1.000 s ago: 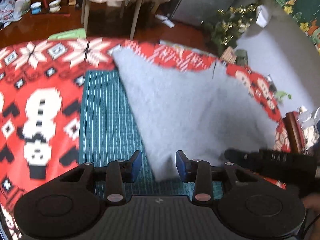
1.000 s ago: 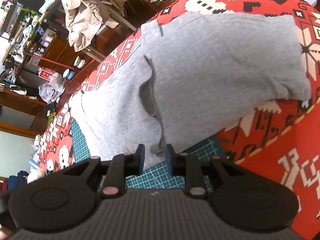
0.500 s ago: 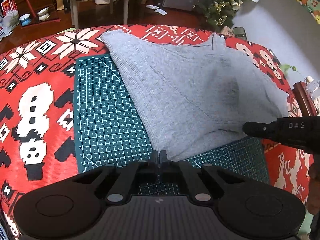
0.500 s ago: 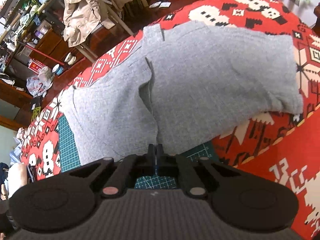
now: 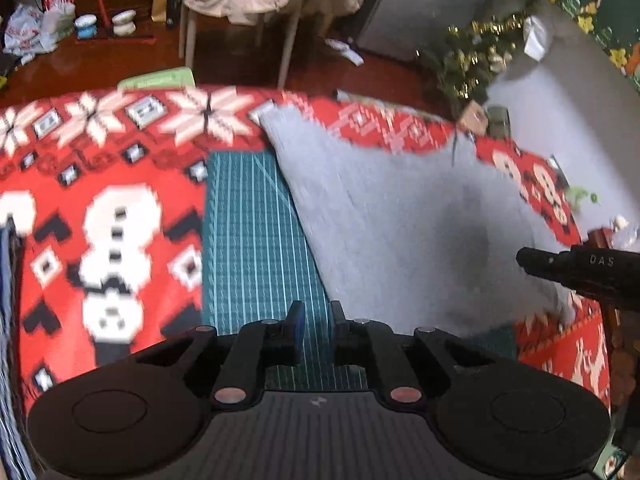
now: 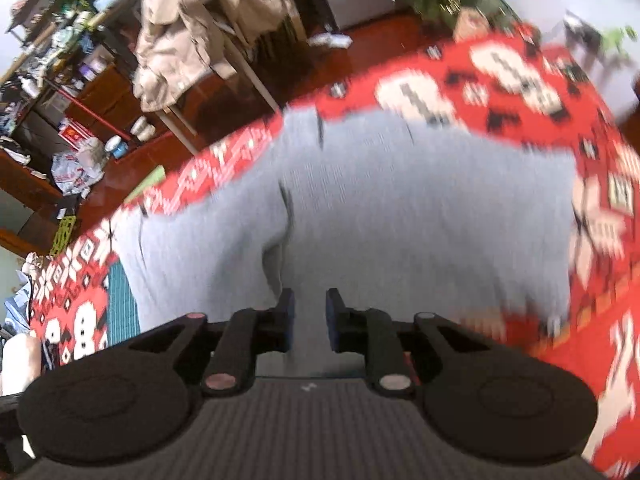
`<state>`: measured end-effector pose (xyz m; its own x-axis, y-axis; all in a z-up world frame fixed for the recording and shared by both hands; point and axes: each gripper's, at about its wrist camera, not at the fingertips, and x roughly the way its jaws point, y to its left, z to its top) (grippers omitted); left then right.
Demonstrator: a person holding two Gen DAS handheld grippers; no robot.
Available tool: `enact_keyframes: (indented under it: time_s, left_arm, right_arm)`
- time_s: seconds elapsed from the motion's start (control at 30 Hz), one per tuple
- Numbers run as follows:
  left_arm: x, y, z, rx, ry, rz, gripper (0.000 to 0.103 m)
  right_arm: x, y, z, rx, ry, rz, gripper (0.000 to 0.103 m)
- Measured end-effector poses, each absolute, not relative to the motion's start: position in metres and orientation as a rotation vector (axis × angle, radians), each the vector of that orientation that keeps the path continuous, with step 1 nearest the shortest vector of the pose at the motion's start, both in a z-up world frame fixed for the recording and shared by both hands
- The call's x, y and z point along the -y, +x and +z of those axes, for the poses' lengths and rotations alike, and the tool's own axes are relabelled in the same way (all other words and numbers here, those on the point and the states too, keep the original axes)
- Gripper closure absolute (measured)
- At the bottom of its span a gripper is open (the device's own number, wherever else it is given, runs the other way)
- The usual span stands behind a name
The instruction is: Fold clothes
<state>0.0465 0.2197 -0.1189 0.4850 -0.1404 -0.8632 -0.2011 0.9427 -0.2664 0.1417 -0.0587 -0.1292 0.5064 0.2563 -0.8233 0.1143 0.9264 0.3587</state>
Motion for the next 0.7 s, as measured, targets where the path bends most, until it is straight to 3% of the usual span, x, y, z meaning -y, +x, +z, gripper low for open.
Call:
enact_keyframes:
  time_s: [0.33,0.57,0.6,0.63,0.7]
  left_arm:
    - [-0.24,0.115,-0.117,-1.011,-0.338,0.048,0.093]
    - [-0.246,0.159,-0.126,-1.008,-0.306,0.013,0.093]
    - [-0.246,0.164,-0.128,-1.011,-0.304,0.002,0.093]
    - [-0.246,0.168,-0.13,-1.015,-0.301,-0.01,0.093]
    - [-0.243,0.177,-0.133,-1.024,-0.29,-0.035,0.095]
  right_arm:
    - [0.045,0.215,-0.133,-1.034,0.307,0.171,0.071]
    - [0.034,0.235,-0.15,-1.078,0.297,0.16,0.072]
    - [0.033,0.236,-0.152,-1.087,0.296,0.158,0.079]
    - [0.032,0.237,-0.154,-1.094,0.292,0.159,0.093]
    - [0.03,0.236,-0.153,-1.098,0.275,0.145,0.101]
